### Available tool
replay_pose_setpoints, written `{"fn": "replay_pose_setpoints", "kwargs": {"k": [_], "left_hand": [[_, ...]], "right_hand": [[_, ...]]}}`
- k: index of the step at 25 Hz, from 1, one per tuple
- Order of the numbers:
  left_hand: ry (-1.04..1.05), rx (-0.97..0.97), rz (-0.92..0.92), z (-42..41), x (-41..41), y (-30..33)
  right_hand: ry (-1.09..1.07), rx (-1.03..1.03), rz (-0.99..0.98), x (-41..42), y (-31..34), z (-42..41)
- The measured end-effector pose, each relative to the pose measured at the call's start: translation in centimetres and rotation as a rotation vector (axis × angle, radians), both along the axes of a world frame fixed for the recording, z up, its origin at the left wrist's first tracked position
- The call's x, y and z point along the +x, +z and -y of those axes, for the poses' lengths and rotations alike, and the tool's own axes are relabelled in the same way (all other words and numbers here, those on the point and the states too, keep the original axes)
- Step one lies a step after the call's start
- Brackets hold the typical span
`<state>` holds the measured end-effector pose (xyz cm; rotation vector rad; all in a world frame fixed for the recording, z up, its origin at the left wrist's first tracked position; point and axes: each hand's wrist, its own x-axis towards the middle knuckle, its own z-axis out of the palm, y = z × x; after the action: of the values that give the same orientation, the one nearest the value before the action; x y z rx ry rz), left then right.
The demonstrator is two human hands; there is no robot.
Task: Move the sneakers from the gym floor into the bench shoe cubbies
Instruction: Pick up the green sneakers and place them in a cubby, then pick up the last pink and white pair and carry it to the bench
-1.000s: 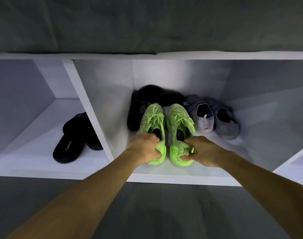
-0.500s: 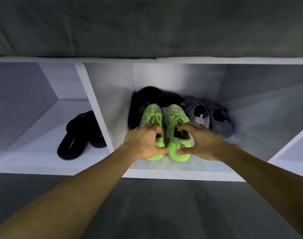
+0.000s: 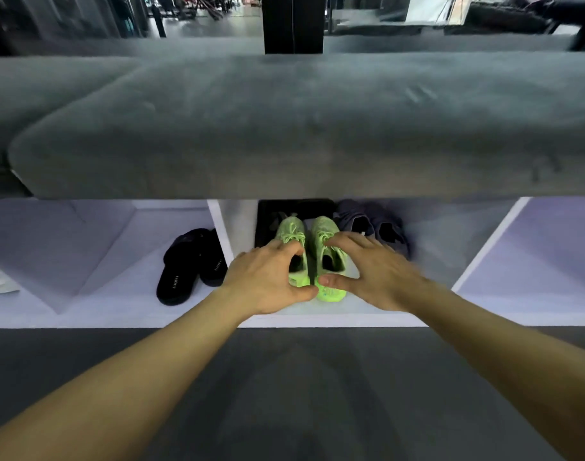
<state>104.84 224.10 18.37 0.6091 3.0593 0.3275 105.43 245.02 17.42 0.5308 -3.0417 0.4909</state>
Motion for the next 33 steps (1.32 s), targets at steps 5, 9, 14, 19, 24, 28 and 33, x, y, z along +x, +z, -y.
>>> {"fn": "replay_pose_setpoints", "kwargs": {"k": [5, 9, 14, 19, 24, 28, 33], "left_hand": [[-0.017, 0.024, -0.019, 0.9, 5.1, 13.5], [-0.039, 0.031, -0.079, 1.7, 6.8, 27.0], [-0.063, 0.098, -0.2, 2.8, 8.3, 49.0], [-0.096, 0.137, -0.347, 3.0, 9.9, 68.0], [-0.106, 0.14, -0.492, 4.0, 13.1, 82.9], [-0.091, 0.139, -0.624, 5.3, 16.9, 91.9], [-0.012, 0.122, -0.758, 7.1, 23.9, 99.9]], "right_hand": [[0.026, 0.001, -0.008, 5.2, 13.2, 1.5], [0.033, 0.03, -0.062, 7.1, 26.7, 1.3], [0.021, 0.035, -0.179, 8.8, 48.0, 1.6], [0.032, 0.083, -0.299, 10.5, 66.6, 2.1], [0.056, 0.118, -0.483, 13.1, 82.8, 2.3], [0.069, 0.115, -0.58, 16.1, 92.6, 2.7], [0.138, 0.101, -0.709, 21.7, 100.3, 3.8]]}}
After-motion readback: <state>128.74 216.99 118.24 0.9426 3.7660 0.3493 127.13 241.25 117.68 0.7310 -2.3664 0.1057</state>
